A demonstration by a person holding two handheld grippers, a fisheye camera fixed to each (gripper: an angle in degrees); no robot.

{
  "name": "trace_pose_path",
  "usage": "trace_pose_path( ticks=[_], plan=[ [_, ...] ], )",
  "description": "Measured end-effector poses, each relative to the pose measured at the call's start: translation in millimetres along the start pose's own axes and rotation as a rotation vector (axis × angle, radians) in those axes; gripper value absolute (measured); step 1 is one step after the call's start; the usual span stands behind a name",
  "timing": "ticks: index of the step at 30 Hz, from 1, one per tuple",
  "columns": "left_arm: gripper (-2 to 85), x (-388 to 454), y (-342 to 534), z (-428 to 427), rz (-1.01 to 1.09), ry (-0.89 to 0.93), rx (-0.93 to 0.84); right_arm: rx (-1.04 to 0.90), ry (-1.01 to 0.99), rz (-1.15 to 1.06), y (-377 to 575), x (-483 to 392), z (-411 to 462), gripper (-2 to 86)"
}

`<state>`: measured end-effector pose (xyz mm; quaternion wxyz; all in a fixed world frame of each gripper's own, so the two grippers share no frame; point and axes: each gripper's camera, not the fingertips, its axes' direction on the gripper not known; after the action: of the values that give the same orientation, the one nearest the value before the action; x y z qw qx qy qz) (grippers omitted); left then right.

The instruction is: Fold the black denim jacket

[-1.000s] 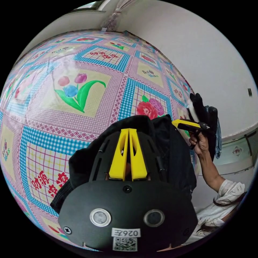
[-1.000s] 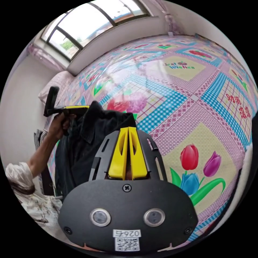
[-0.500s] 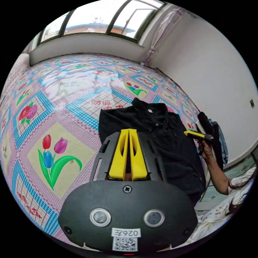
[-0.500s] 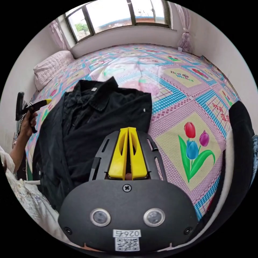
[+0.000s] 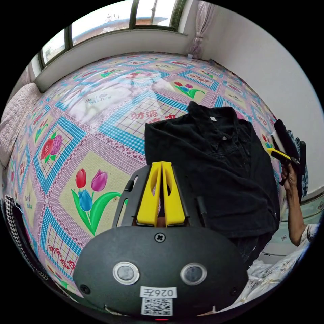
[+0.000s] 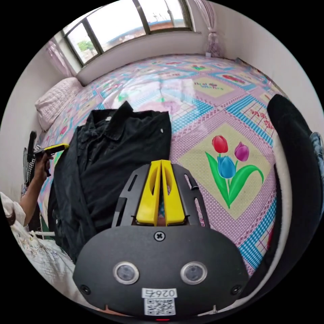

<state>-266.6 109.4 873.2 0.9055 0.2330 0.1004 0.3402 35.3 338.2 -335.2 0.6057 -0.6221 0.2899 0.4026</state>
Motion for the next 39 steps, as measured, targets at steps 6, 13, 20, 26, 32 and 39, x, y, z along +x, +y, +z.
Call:
trace_pose_path(
  ticks=[6,13,20,26,32,39],
  plan=[
    [-1.0,25.3,70.1,-5.0,0.037,0.112,0.04,-0.023,0.077,-0.102,71.6,-44.5,-39.9,-1.0],
    [-1.0,-0.3,118.1,-21.9,-0.152,0.289,0.099,0.068,0.021,-0.002,114.5,-20.6,-100.7,-0.8],
    [-1.0,19.7,248.9,-253.8,-0.02,0.346,0.893,1.036,0.083,-0.068,282.8,-99.2,-398.6,3.2],
    [-1.0,99.9,387.1,-385.7,0.238,0.035,1.412,1.487,-0.098,-0.267,398.5,-131.7,-538.2,-0.3],
    [-0.9,151.7,465.1,-445.3,0.532,0.18,1.422,1.597,0.167,-0.27,493.3,-181.6,-622.1,-0.9],
    [-0.8,203.0,515.6,-464.9,0.78,0.362,1.509,1.641,-0.18,-0.388,518.8,-160.9,-653.7,-1.0]
  ],
)
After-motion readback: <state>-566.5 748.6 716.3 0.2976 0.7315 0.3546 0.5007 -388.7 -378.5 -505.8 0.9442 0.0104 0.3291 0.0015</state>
